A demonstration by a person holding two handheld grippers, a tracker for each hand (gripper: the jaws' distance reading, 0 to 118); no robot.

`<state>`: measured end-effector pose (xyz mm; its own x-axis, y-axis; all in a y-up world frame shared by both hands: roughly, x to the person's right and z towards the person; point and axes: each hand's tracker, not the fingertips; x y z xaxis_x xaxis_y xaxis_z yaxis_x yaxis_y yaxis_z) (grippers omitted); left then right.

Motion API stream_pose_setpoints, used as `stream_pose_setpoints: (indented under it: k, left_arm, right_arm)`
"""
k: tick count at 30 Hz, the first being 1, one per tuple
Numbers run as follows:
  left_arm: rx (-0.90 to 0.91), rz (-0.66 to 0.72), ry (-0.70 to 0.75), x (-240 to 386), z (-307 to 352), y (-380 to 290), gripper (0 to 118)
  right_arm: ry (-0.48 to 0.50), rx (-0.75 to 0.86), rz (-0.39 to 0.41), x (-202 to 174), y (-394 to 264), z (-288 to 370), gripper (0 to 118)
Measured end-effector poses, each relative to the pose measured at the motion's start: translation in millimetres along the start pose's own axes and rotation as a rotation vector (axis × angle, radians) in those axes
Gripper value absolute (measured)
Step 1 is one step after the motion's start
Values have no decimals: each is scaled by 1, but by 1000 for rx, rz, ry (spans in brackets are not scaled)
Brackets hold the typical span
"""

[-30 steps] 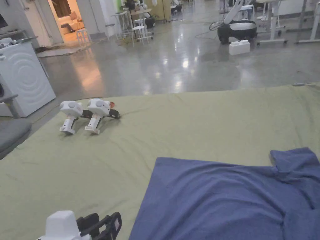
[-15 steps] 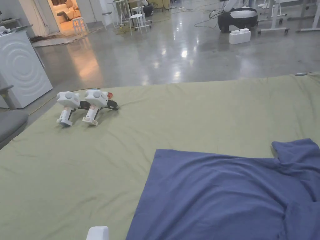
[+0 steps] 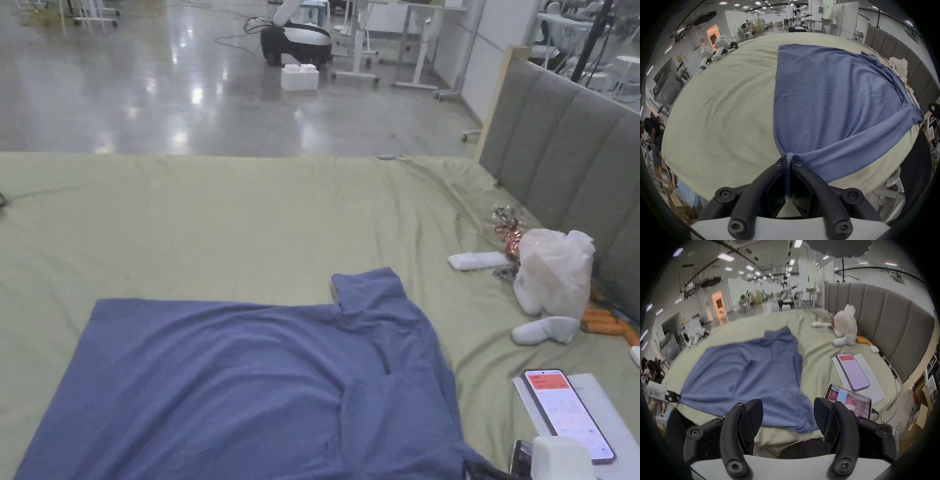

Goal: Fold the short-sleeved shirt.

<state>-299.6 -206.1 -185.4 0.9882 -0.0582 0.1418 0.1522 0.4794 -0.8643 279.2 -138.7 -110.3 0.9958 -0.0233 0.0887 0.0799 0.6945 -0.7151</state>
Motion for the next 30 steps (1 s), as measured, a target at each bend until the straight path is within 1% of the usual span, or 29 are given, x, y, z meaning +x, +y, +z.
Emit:
stream_pose_setpoints:
  k: [2,4,6,8,9,10,11,12,13,14,15,16,18,19,20,21,22,23,24,26,28,30]
  left_arm:
    - [4,4,8,8,6,-1,3]
    - [4,3,10,10,8,-1,3]
    - [2,4,11,12,11,1,3]
    - [1,5,11,14,13,0,4]
    - [1,6,12,16,14,0,4]
    - [1,5,13,15,14,1,4]
    - [1,5,15,16,14,2,4]
    - [0,3,17,18,15,2,4]
    - [0,1,19,19,16,1,4]
    - [1,0,20,17,14,2,4]
    - [3,-1,22,18,15,1,4]
    - [9,-1,23,18,18,0,3]
    - [43,6,21,9,21,-2,2]
    - [72,14,13,8,28,-2,1]
    - [109,57,2,6,38,1,1]
    - [179,101,-27,3,49,7,1]
    - [236,119,-45,0,58,13,1]
    - [302,131,-52,-3,67,25,1]
    - [329,135,-53,-5,74,39,1]
    - [352,134,-72,-9,75,68,1]
    - [344,140,-78,-17,66,100,1]
    - [352,128,-76,-19,52,132,1]
  right_arm:
    - [-23,-40,17,7,-1,-24,69]
    - [-27,-105,3,18,-3,-49,69]
    - [2,-161,-2,32,-6,-67,69]
    - [5,-196,-37,40,-9,-74,69]
    - [42,-196,-68,43,-11,-75,65]
    - [76,-189,-98,44,-12,-74,53]
    - [80,-190,-107,43,-12,-72,42]
    - [67,-179,-94,42,-15,-69,32]
    - [71,-161,-72,40,-16,-66,13]
    - [107,-143,-71,39,-17,-63,1]
    - [101,-132,-75,36,-18,-60,1]
    - [69,-118,-53,32,-19,-56,1]
    - [63,-66,-45,32,-18,-47,1]
    - [54,-39,-55,33,-17,-42,1]
    - [61,-4,-81,32,-14,-33,1]
    - [89,21,-125,34,-9,-28,1]
    - [95,37,-141,35,-4,-27,1]
    - [93,58,-142,35,5,-24,1]
    - [91,72,-137,34,13,-25,1]
    - [77,87,-137,32,33,-34,0]
    - [80,110,-158,31,54,-49,0]
    - [60,92,-156,30,79,-69,0]
